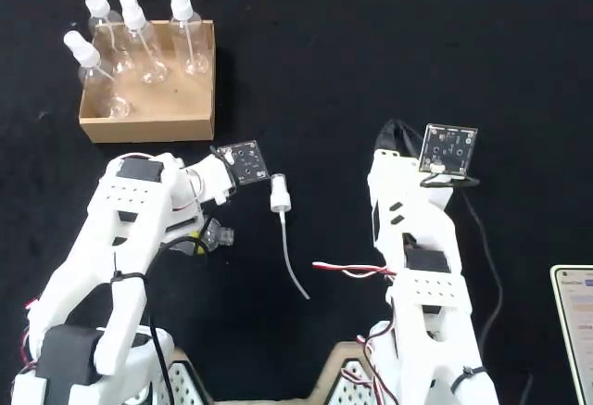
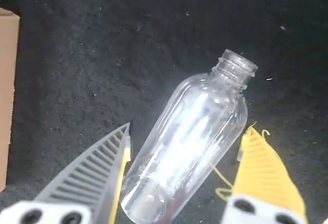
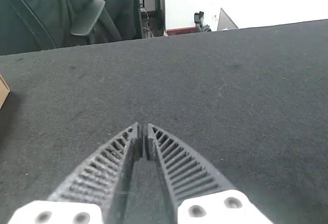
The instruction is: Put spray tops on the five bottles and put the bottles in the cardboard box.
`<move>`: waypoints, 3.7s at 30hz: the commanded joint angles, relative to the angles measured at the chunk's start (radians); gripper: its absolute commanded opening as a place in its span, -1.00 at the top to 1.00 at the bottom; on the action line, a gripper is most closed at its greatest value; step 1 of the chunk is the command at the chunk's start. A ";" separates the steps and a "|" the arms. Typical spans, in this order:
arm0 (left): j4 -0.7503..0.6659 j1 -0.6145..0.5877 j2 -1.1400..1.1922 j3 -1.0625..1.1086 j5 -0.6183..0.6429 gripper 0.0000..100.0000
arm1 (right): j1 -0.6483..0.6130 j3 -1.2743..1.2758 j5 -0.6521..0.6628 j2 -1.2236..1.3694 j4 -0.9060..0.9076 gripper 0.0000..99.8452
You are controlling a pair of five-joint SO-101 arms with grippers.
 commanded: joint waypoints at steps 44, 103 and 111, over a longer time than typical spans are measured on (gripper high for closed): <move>-0.170 0.015 -0.114 0.027 0.252 0.87 | -0.008 -0.008 0.008 -0.022 -0.028 0.97; -0.606 0.058 -1.459 0.951 1.019 0.87 | -0.512 -0.203 -0.115 0.197 0.255 0.72; -0.605 0.056 -1.453 0.951 1.019 0.88 | -0.514 -0.363 -0.149 0.475 0.256 0.72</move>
